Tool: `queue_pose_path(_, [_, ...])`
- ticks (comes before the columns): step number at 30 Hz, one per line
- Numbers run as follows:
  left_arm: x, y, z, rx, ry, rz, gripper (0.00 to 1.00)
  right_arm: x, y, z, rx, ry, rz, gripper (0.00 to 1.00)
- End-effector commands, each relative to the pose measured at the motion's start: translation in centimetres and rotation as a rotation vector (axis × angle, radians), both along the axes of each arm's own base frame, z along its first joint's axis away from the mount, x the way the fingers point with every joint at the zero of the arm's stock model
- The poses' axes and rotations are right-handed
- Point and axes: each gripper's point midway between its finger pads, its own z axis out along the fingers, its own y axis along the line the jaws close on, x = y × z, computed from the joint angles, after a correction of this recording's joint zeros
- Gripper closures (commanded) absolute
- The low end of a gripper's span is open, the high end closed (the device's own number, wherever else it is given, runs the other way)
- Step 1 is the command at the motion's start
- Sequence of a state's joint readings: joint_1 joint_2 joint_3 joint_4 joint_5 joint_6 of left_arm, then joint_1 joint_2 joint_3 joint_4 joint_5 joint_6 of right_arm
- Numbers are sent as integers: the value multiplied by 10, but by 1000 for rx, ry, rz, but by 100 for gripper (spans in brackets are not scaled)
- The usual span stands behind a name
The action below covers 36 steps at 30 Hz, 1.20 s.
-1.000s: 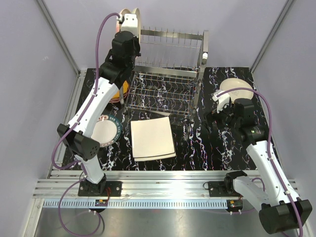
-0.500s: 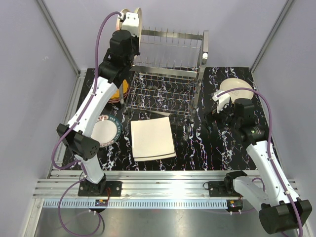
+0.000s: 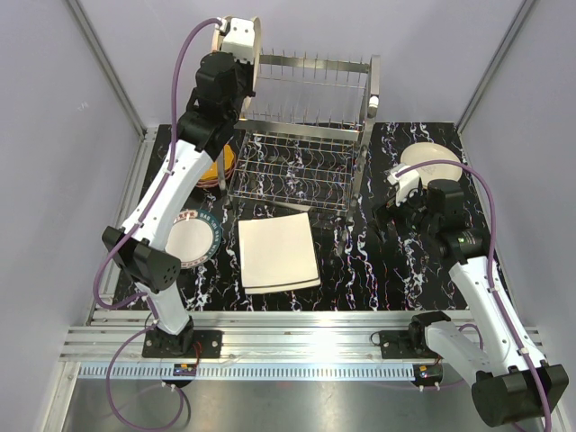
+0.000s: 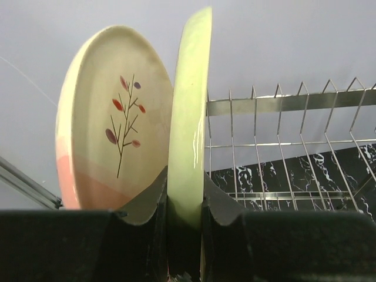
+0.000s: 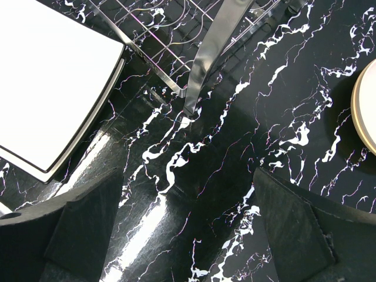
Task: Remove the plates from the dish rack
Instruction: Grab a plate with the left arm
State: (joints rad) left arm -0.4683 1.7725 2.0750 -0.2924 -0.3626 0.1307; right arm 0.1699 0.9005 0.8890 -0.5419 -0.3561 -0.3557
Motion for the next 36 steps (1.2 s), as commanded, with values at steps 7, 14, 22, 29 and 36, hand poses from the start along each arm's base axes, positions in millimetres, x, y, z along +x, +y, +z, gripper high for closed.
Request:
queue_pose_path(7, [-49,23,148,-154,-419,-17,100,7,-1,12,2,-67,0,0])
queue_pose_path(14, [-52,23,159,-146,-459,-23,100,7,-1,13,2,-72,-2,0])
queue_pose_path(22, [-56,28,175,-150,-510,-8,100,8,-2,14,-2,-75,-3,0])
queue_pose_path(29, [-55,26,178,-212,-516,-24,100,8,-3,12,-6,-73,-6,1])
queue_pose_path(36, [-64,34,198,-268,-565,-18,100,7,-3,14,-6,-80,-7,0])
